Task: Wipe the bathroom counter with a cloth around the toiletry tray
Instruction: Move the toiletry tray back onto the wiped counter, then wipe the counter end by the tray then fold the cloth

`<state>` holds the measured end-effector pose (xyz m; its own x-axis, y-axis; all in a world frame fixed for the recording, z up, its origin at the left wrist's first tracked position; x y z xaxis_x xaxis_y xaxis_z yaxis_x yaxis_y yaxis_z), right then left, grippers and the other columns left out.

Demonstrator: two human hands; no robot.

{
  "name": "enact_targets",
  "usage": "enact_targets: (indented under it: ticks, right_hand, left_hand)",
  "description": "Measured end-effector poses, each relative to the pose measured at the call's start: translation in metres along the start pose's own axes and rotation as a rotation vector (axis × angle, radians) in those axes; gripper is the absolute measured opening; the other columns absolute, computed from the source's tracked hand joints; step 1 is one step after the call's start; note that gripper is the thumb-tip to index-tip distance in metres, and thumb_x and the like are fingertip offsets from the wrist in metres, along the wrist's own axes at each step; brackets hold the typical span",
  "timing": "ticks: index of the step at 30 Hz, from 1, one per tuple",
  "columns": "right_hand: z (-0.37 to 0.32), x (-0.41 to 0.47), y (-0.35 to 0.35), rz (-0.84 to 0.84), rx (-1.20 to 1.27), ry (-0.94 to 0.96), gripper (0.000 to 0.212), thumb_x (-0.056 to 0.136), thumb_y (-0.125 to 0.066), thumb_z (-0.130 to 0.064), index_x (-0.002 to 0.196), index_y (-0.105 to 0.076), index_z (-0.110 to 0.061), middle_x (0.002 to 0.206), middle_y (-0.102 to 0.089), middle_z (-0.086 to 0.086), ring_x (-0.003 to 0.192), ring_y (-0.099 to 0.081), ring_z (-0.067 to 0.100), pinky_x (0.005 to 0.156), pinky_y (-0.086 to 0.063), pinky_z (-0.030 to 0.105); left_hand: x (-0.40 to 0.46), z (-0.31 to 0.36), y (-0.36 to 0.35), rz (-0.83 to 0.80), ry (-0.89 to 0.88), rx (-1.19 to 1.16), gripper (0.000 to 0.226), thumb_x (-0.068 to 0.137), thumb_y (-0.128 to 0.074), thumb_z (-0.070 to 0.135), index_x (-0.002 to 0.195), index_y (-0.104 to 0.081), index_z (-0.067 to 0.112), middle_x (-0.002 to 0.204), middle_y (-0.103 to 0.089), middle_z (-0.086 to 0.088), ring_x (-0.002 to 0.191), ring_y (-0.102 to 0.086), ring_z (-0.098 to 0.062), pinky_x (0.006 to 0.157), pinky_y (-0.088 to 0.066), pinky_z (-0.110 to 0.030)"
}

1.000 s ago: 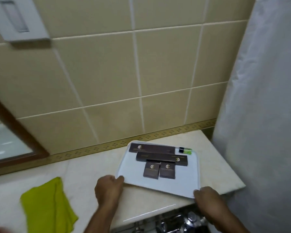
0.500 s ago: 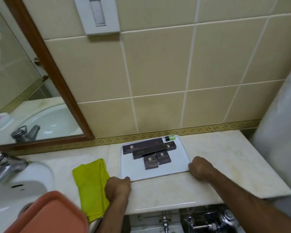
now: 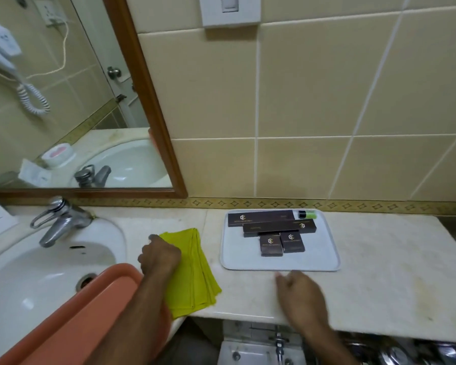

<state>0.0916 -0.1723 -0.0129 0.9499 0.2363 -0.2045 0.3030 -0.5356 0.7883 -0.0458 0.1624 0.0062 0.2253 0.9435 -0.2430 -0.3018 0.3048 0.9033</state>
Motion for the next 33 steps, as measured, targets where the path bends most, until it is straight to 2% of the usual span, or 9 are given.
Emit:
enact_targets:
  ticks: [5,11,13,17,20,22,25,29,33]
  right_hand:
    - [-0.073,-0.031,-0.075,-0.15,0.105,0.193,0.033,0.088,-0.053,-0.048,0.104,-0.066,-0.023,0.098,-0.074,-0.001,0.094,-0.067,0.02,0.077,-0.05,0.028]
    - [-0.083,-0.029,-0.088,-0.357,0.61,0.132,0.08,0.07,-0.08,-0.048,0.137,-0.044,-0.024,0.129,-0.058,-0.004,0.115,-0.057,0.013,0.097,-0.05,0.036]
    - [-0.08,-0.031,-0.067,-0.402,0.756,0.181,0.084,0.062,-0.083,-0.054,0.134,-0.045,-0.034,0.134,-0.057,-0.008,0.119,-0.055,0.014,0.101,-0.049,0.043]
    - [-0.036,-0.041,0.009,-0.356,1.004,0.27,0.052,0.067,-0.083,-0.047,0.112,-0.069,-0.023,0.112,-0.074,0.006,0.105,-0.067,0.026,0.087,-0.057,0.048]
    - [0.028,-0.046,0.068,-0.149,1.188,0.165,0.042,0.071,-0.082,-0.039,0.105,-0.072,-0.017,0.103,-0.077,0.011,0.095,-0.072,0.031,0.078,-0.06,0.046]
    - [0.076,-0.041,0.101,0.072,1.096,0.096,0.023,0.079,-0.077,-0.027,0.098,-0.072,-0.015,0.095,-0.077,0.011,0.089,-0.072,0.033,0.075,-0.061,0.049]
    - [0.136,-0.017,0.136,0.279,0.69,-0.014,0.01,0.085,-0.072,-0.016,0.082,-0.066,-0.009,0.079,-0.073,0.01,0.078,-0.068,0.034,0.069,-0.056,0.046]
    - [0.159,0.024,0.144,0.318,0.307,-0.107,0.018,0.085,-0.069,-0.021,0.093,-0.062,-0.006,0.094,-0.07,0.019,0.089,-0.064,0.036,0.072,-0.047,0.036]
    - [0.157,0.049,0.131,0.248,-0.041,-0.113,0.026,0.09,-0.056,-0.025,0.11,-0.053,-0.01,0.108,-0.066,0.015,0.102,-0.061,0.035,0.082,-0.048,0.039]
  left_hand:
    - [0.012,0.003,-0.001,-0.131,-0.07,-0.432,0.011,0.079,-0.067,0.009,0.081,-0.063,-0.001,0.093,-0.068,-0.025,0.093,-0.066,-0.041,0.074,-0.052,-0.044]
    - [-0.09,0.051,0.034,-0.757,-0.413,-0.875,0.03,0.095,-0.055,0.012,0.121,-0.061,0.026,0.109,-0.075,-0.007,0.096,-0.073,-0.029,0.068,-0.061,-0.042]
    - [-0.131,0.074,0.052,-0.911,-0.537,-0.894,0.033,0.09,-0.058,0.017,0.122,-0.062,0.026,0.113,-0.074,-0.009,0.102,-0.071,-0.031,0.074,-0.061,-0.045]
    - [-0.193,0.136,0.051,-1.175,-0.624,-0.964,0.036,0.083,-0.064,0.017,0.118,-0.065,0.02,0.112,-0.073,-0.015,0.101,-0.071,-0.031,0.075,-0.061,-0.041]
    - [-0.236,0.195,0.006,-1.304,-0.592,-0.998,0.037,0.088,-0.059,0.01,0.125,-0.06,0.013,0.108,-0.074,-0.012,0.093,-0.073,-0.025,0.068,-0.061,-0.035]
    - [-0.254,0.228,-0.046,-1.247,-0.552,-0.917,0.031,0.093,-0.053,0.004,0.122,-0.06,0.008,0.103,-0.075,-0.01,0.086,-0.074,-0.021,0.063,-0.061,-0.032]
    - [-0.274,0.27,-0.124,-1.044,-0.534,-0.742,0.021,0.089,-0.058,0.0,0.106,-0.067,0.009,0.107,-0.073,-0.014,0.09,-0.072,-0.024,0.077,-0.06,-0.041]
    - [-0.264,0.296,-0.17,-0.579,-0.789,-0.33,0.022,0.082,-0.069,0.017,0.1,-0.063,0.007,0.102,-0.071,-0.015,0.096,-0.065,-0.033,0.085,-0.054,-0.043]
    - [-0.26,0.293,-0.178,-0.184,-1.13,0.063,0.034,0.091,-0.048,0.025,0.118,-0.057,0.006,0.114,-0.068,-0.02,0.106,-0.061,-0.038,0.086,-0.05,-0.043]
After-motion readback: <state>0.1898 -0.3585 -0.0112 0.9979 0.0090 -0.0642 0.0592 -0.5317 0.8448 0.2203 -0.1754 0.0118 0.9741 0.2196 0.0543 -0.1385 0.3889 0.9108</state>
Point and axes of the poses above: each hand's wrist, its own x-axis towards the middle knuckle, its own y-axis out of the back of the hand, z = x × y, the point moved 8 cm from there along x, towards the middle knuckle
